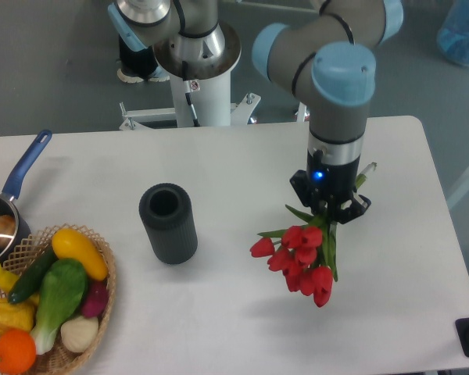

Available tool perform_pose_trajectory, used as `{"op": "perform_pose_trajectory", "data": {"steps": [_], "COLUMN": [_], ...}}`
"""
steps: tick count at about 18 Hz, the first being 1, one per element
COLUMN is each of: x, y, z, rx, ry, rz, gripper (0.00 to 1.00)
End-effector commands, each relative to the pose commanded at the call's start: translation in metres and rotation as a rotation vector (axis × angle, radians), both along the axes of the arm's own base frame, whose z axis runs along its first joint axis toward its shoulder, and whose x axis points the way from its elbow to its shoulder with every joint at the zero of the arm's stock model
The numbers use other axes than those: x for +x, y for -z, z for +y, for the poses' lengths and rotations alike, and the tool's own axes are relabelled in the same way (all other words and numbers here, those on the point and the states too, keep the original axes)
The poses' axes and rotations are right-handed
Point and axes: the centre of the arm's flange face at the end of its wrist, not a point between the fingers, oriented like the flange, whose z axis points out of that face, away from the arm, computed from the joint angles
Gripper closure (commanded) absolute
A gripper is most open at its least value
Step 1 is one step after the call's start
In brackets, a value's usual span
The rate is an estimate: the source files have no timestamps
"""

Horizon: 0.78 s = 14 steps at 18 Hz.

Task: Insert the flowers into the vase
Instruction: 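Carry the red tulip bunch with the gripper toward the black vase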

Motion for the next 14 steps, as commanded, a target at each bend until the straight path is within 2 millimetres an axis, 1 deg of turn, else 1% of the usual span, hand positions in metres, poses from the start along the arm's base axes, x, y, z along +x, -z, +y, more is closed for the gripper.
{"op": "perform_pose_trajectory", "data": {"steps": [2, 5, 8, 11, 14], "x": [0.012, 0.024, 0.036, 0.046, 0.064], "y": [-0.002, -0.018, -0.031, -0.044, -0.045], "z": [0.008, 0.010, 0.014, 0.019, 0.023], "rx": [0.009, 0.089, 0.204, 0.337, 0.459], "ry": [0.015, 0.027, 0.052, 0.036, 0.085], "rz": [-0.006, -0.031, -0.087, -0.168, -0.262], "gripper": [1.00, 1.00, 1.00, 1.00, 1.00]}}
